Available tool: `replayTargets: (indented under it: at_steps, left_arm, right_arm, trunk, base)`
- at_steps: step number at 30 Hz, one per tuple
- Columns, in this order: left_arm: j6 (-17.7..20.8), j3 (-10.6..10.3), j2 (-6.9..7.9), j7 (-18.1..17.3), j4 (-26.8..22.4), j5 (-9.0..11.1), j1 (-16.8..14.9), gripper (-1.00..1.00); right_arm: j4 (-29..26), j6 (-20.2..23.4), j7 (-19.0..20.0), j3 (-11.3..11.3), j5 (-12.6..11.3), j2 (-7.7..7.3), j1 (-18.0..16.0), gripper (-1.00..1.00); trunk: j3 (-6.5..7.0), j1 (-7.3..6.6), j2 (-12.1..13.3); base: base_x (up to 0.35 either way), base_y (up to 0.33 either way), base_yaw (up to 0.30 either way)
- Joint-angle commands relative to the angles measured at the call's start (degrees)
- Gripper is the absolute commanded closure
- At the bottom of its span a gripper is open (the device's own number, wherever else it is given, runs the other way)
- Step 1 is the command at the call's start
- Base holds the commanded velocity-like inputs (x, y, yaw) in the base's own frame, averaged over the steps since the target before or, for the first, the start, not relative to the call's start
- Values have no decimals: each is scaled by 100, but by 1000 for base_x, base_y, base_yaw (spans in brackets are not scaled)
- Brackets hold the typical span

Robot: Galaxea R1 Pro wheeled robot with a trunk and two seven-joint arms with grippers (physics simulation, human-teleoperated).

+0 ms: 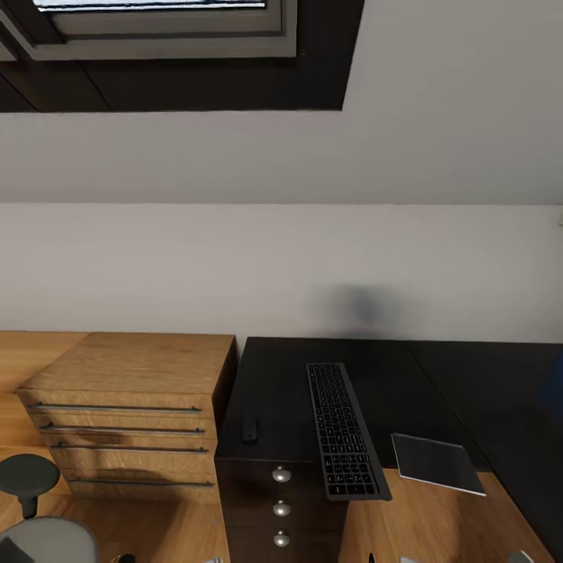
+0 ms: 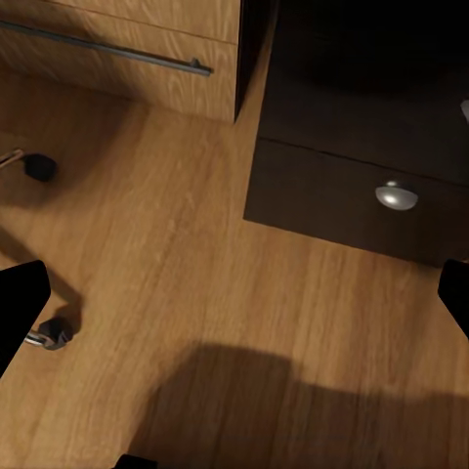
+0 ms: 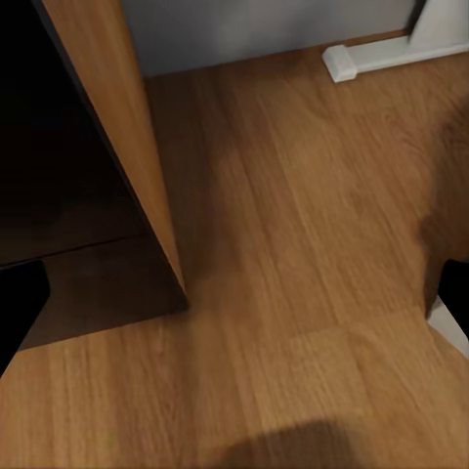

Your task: In the bedroom, organize the workspace by keeping the computer under the desk, ensuring the monitor is on the desk, placing the keyboard on the desk next to the monitor, placing the mouse on the desk next to the keyboard, moving the folder from the swivel chair onto the desk next to the mouse, stacking the notebook on top of the folder with the pen on top of the notebook, and positioning the swivel chair next to the desk.

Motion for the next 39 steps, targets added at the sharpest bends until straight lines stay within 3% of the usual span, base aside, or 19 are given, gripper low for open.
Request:
replayTargets:
  at_steps: [1,10,15,19,26,39]
  left_arm:
    - [-59,-26,5,17,-7,59,-11,-100]
    - [-59,-26,-4,30,-3,68,-11,-100]
    - [-59,-26,-5,40,2,70,-11,-100]
    - [-59,-24,-8,37,3,73,-11,-100]
    - [-59,-24,-11,34,8,78,-11,-100]
    - [-59,-20,-12,36,12,80,-11,-100]
  right_arm:
    - [2,-22,-32,48,-48,-3,-5,-100]
    - [-12,-43,159,48,-48,-23,-5,-100]
    - [-14,-70,525,43,-67,-145,-5,-100]
    - [-9,-78,755,42,-258,-234,-5,-100]
    - [2,-80,831,48,-436,-260,-5,-100]
    - [15,-81,848,57,-471,-255,-5,-100]
  trunk:
    - [-25,23,-46]
    - [-187,221,-407]
    - [-277,331,-608]
    - [-349,418,-768]
    - [-474,572,-1049]
    - [-708,858,-1570]
  base:
    - [0,0,0]
    - [0,0,0]
    - [0,0,0]
    - [-83,0,0]
    - [-254,0,0]
    - [-273,0,0]
